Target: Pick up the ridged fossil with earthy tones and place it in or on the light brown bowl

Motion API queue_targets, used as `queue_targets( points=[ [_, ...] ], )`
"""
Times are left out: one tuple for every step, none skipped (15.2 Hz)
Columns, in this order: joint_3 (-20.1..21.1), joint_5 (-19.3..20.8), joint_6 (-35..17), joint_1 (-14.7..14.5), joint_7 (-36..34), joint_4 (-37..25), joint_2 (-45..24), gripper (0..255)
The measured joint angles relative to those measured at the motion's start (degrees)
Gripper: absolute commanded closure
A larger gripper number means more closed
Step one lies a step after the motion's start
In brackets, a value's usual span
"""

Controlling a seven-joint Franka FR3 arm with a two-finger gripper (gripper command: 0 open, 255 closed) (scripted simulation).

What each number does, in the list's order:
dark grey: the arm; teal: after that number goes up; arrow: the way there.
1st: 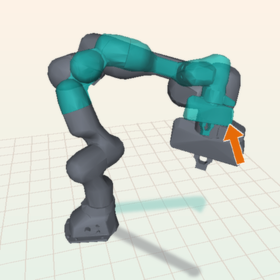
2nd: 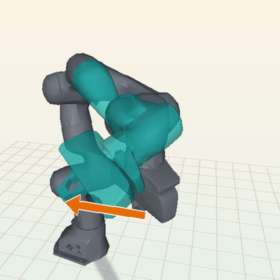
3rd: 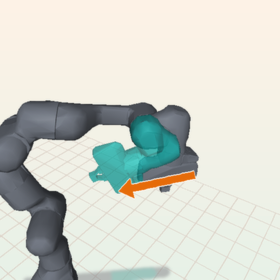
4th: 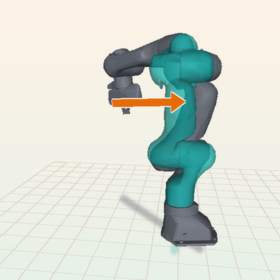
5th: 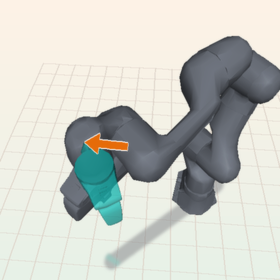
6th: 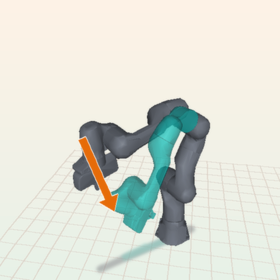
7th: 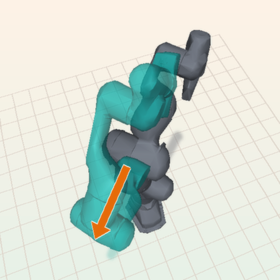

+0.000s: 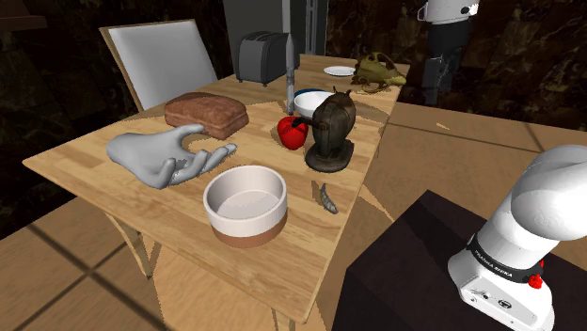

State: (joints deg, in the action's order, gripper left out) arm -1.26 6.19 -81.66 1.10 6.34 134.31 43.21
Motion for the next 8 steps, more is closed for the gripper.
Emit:
queue_targets(
  points=[
    [0.00, 0.00, 0.00, 0.00, 0.00, 0.00, 0.00, 0],
    [0.49, -0.53, -0.10, -0.09, -0.82, 0.41, 0.16, 0],
    [1.29, -1.40, -0.33, -0.24, -2.14, 0.24, -0.46, 0],
    [2.44, -2.61, -1.06, -0.51, -3.97, 1.05, -0.67, 0],
    [3.43, -3.73, -1.32, -0.72, -5.68, 1.81, -0.44, 0],
    [4.51, -4.92, -2.04, -0.97, -7.47, 3.07, -0.14, 0],
    [5.73, -6.24, -2.62, -1.26, -9.41, 3.49, -0.51, 0],
    [6.88, -7.52, -3.28, -1.54, -11.28, 4.15, -0.70, 0]
  ],
)
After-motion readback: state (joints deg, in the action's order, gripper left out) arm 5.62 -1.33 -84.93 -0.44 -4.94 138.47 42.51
